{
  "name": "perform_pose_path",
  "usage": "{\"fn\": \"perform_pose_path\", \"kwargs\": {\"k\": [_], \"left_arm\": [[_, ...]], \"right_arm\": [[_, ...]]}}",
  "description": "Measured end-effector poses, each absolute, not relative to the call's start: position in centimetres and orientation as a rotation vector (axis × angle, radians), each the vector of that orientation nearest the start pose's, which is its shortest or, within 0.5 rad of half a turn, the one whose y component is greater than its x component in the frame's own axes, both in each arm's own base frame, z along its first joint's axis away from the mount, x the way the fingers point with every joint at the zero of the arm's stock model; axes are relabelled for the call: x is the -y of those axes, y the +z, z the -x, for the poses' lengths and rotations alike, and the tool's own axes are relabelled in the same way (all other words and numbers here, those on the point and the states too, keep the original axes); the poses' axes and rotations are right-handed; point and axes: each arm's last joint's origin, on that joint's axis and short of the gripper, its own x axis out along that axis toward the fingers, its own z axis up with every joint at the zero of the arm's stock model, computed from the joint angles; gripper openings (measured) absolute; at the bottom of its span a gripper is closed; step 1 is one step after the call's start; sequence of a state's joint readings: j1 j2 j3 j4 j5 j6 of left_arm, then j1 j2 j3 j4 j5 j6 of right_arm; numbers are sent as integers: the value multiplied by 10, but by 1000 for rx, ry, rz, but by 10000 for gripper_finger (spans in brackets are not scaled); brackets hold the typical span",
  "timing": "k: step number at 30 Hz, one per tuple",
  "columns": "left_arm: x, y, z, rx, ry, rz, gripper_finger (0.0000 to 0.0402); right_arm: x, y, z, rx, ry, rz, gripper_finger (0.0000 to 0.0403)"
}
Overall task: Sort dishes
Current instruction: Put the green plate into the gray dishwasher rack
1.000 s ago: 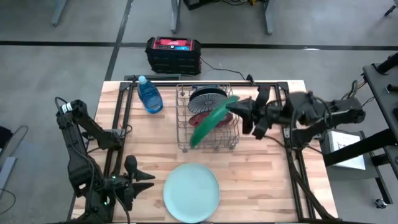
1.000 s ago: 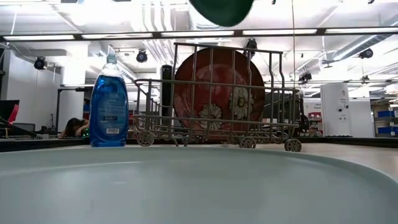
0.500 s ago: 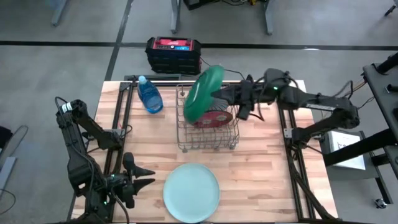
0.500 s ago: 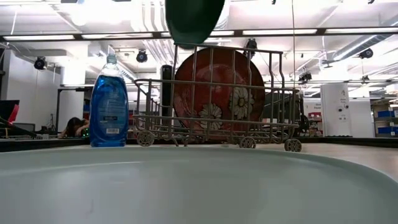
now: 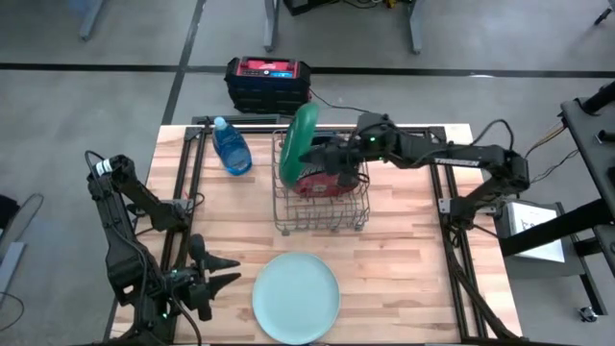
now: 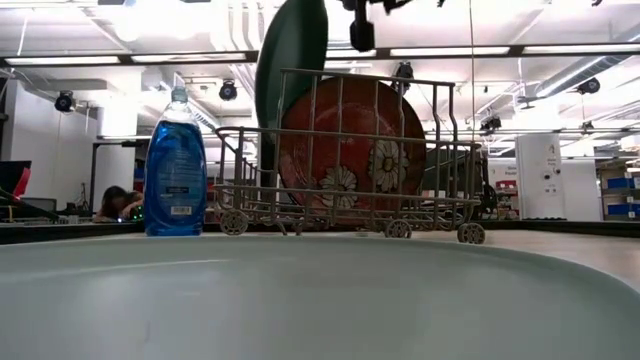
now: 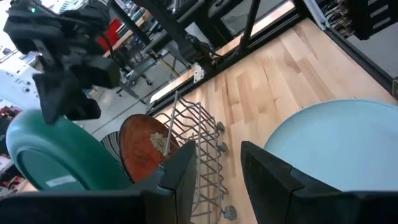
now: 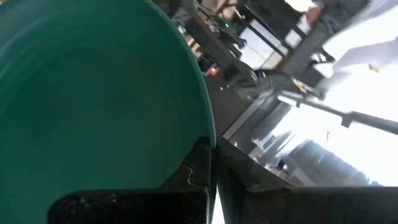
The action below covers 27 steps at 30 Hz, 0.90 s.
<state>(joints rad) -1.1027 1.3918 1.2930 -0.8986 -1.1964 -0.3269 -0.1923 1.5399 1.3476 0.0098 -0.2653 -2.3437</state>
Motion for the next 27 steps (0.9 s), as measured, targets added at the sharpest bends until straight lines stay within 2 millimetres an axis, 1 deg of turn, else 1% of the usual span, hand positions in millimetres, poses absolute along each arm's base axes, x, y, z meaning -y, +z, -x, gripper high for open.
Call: {"fn": "perform_pose_path", "kwargs": {"k": [4, 10, 22, 27], "left_arm": [[224, 333, -144, -380, 149, -582, 116], [224, 333, -144, -381, 149, -581, 116], [224, 333, -144, -382, 148, -592, 116], [224, 333, -144, -383, 148, -592, 116]], "right_arm": [[64, 347, -364, -10, 295, 2355, 0], [67, 328, -376, -26, 359, 2389, 0], [69, 305, -389, -44, 443, 2377, 0], [69, 298, -392, -54, 465, 2363, 0]]}}
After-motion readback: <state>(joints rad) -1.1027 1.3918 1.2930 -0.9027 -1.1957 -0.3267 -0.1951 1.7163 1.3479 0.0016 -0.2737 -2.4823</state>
